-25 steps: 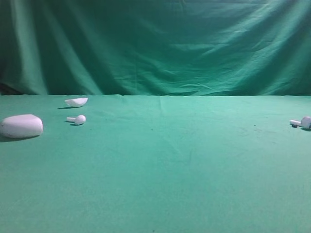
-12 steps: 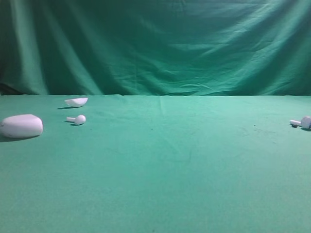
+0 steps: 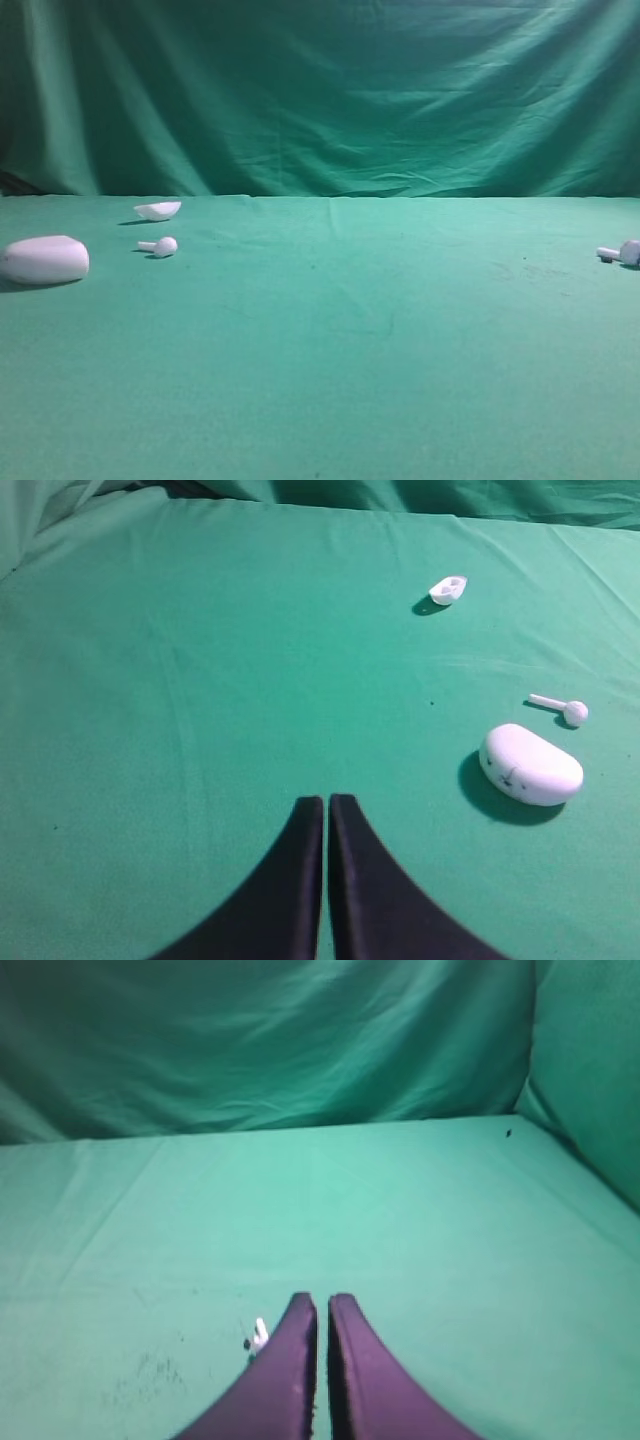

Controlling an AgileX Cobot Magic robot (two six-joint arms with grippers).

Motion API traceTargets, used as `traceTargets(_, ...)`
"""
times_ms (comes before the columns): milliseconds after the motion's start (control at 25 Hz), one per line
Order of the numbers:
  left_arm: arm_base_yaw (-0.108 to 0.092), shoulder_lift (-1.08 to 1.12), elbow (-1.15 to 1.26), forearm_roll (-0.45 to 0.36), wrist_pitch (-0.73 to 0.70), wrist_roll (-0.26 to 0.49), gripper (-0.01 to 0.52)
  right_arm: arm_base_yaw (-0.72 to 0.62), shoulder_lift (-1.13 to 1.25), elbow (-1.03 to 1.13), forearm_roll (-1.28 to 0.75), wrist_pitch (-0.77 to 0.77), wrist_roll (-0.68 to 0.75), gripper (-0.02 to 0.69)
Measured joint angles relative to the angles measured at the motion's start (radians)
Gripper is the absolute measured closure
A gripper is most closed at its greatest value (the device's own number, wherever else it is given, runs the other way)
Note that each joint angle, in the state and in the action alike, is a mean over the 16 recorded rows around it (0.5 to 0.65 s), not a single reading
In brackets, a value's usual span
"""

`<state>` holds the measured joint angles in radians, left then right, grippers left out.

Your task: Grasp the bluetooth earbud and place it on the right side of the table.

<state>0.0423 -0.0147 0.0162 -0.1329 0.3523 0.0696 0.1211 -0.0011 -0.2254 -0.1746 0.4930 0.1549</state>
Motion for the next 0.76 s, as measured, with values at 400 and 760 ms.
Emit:
traceTargets(400,0.0,0.0,0.0,0.0,0.0,0.0,0.514,-0.008,-0.012,0.243,0.02,-0.17,0.037,0.665)
traceTargets(760,0.0,0.0,0.0,0.0,0.0,0.0,0.514,-0.008,-0.012,0.254,0.043,-0.111,0.064,0.665)
